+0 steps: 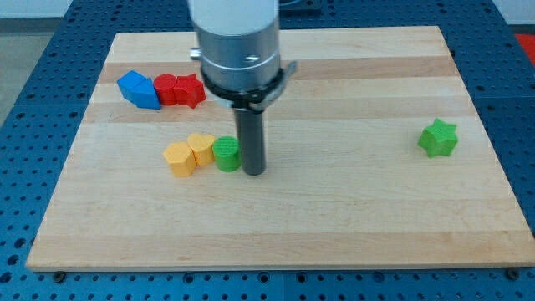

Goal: Move green star on right side of green circle

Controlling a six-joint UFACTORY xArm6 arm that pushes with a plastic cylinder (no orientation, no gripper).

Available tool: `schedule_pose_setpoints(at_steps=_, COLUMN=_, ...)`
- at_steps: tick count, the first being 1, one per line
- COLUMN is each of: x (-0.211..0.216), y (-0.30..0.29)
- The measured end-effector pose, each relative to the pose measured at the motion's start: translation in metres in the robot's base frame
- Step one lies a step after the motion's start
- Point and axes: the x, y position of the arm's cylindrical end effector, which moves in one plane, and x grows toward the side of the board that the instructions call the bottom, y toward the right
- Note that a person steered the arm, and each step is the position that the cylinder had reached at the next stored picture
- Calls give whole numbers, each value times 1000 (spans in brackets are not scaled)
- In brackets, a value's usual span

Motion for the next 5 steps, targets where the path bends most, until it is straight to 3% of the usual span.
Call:
schedule_pose_setpoints(at_steps=2, x=-89, y=86)
schedule_pose_setpoints(at_steps=3, x=-113, y=161)
schedule_pose_setpoints(at_steps=4, x=-112, y=240)
schedule_pose_setpoints(at_steps=5, x=-79, y=300)
